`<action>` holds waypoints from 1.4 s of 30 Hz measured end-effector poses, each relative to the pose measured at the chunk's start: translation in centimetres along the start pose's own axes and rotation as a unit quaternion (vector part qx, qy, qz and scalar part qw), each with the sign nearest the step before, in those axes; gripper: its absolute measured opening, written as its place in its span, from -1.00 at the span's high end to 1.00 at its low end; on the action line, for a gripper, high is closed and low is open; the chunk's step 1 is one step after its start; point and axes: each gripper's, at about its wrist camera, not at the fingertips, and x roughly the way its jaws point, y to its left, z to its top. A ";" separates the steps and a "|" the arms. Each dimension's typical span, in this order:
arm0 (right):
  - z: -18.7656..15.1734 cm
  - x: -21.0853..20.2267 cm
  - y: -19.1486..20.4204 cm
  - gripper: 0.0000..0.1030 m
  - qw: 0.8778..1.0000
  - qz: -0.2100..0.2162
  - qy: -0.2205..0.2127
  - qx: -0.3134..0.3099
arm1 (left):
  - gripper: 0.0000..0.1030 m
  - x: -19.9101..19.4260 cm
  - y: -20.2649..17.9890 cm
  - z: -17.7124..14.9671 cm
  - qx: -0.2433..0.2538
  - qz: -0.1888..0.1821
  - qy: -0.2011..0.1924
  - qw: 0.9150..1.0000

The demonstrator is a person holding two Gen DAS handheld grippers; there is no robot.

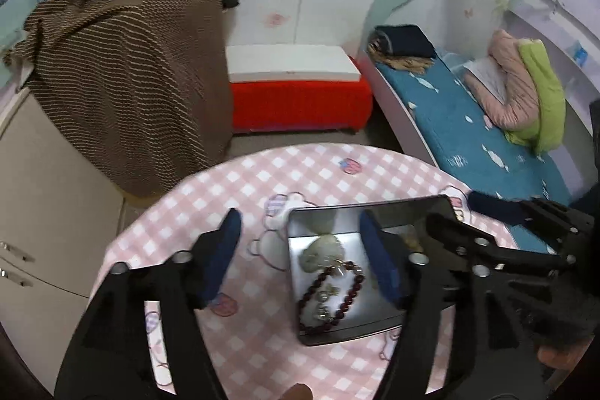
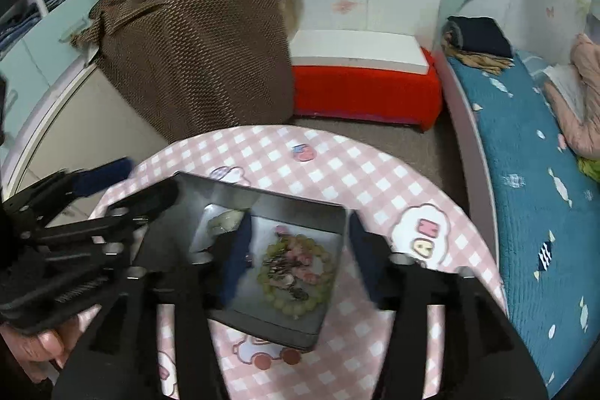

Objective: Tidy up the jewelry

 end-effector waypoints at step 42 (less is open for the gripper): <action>-12.9 -24.8 6.5 -0.86 0.968 -0.099 -0.228 0.024 | -0.91 -30.4 -3.3 -11.9 -0.004 0.074 -0.221 0.972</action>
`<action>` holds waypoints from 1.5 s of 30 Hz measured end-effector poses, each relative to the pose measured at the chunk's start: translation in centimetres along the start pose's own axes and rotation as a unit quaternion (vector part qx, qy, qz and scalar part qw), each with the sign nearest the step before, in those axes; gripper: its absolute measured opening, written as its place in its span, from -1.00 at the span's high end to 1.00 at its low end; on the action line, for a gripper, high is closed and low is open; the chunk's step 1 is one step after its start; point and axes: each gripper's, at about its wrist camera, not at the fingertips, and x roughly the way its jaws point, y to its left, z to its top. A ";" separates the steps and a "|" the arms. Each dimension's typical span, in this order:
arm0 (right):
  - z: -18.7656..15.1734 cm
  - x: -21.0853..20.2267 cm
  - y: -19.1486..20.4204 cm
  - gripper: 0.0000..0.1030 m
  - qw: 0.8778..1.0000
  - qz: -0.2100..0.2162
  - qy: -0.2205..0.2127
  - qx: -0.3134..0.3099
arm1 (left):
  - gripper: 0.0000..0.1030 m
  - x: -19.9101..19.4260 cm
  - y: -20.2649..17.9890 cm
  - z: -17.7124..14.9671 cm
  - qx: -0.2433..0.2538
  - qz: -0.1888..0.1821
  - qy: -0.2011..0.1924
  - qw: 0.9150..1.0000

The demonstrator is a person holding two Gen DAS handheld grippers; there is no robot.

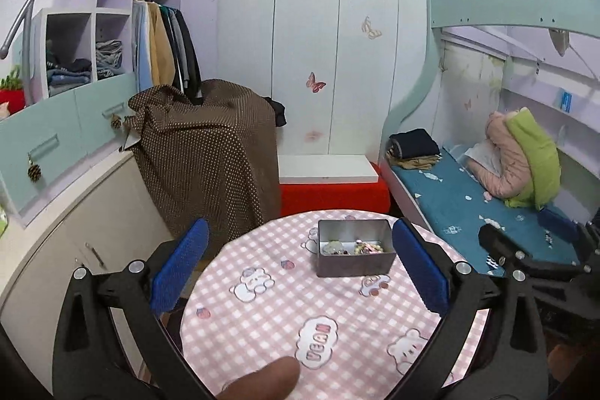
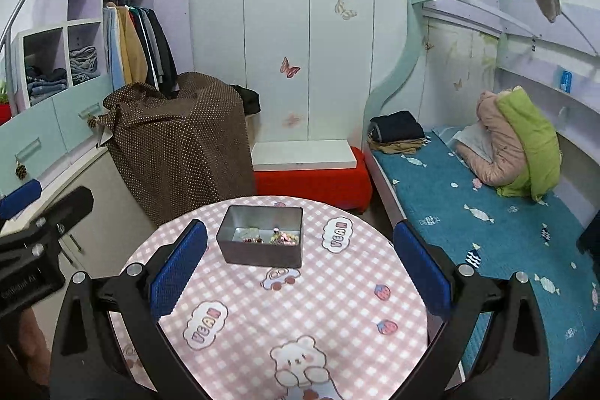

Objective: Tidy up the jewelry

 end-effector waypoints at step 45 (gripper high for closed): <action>-2.1 -5.9 2.0 -0.86 0.999 -0.013 -0.049 -0.014 | -0.91 -6.4 0.7 -0.8 -0.015 0.012 -0.022 1.000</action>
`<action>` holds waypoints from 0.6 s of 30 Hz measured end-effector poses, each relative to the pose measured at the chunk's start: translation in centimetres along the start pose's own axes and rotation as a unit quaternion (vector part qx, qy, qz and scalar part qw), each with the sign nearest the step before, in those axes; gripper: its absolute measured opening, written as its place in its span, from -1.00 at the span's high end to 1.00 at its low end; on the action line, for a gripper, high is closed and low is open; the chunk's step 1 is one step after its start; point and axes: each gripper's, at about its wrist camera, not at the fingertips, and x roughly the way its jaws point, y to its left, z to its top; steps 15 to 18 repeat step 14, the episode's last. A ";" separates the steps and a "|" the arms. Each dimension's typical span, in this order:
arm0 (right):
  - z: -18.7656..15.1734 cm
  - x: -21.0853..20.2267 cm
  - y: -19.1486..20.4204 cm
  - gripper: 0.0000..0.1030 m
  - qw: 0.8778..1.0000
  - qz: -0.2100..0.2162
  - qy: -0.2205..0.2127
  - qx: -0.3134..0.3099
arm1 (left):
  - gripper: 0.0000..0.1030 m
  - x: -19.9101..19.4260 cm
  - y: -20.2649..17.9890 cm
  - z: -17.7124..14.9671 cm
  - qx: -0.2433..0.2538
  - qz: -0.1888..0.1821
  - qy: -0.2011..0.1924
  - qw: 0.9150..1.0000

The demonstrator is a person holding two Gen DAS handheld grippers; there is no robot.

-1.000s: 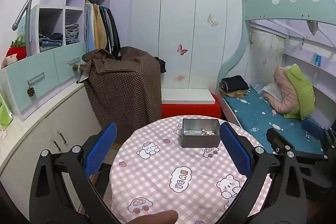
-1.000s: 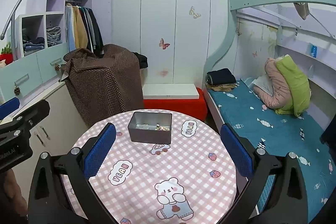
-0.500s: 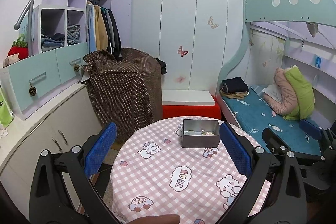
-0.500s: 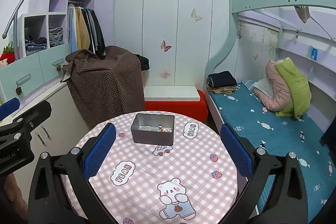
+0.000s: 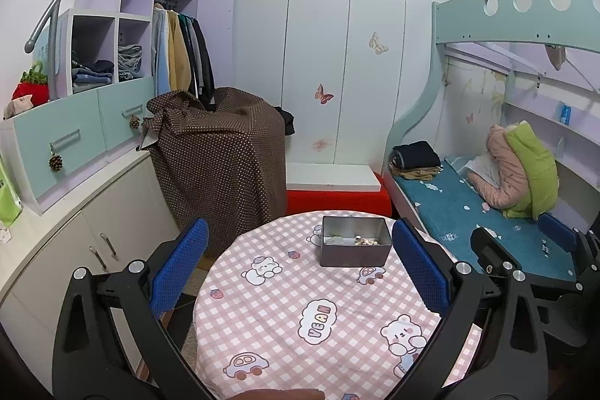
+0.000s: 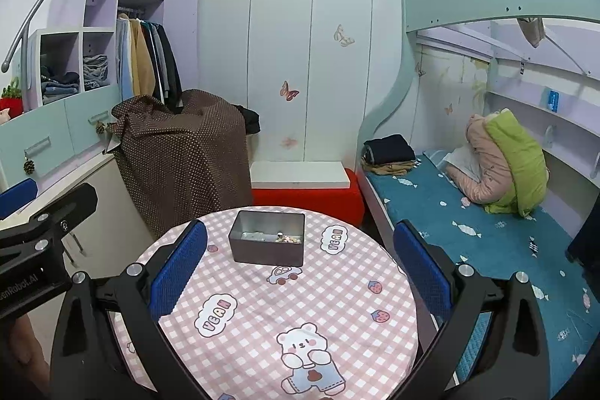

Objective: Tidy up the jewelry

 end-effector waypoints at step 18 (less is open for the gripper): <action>0.1 -0.2 -0.1 -0.86 1.000 -0.005 -0.004 0.004 | -0.91 -0.2 -0.5 0.0 0.007 0.003 -0.014 1.000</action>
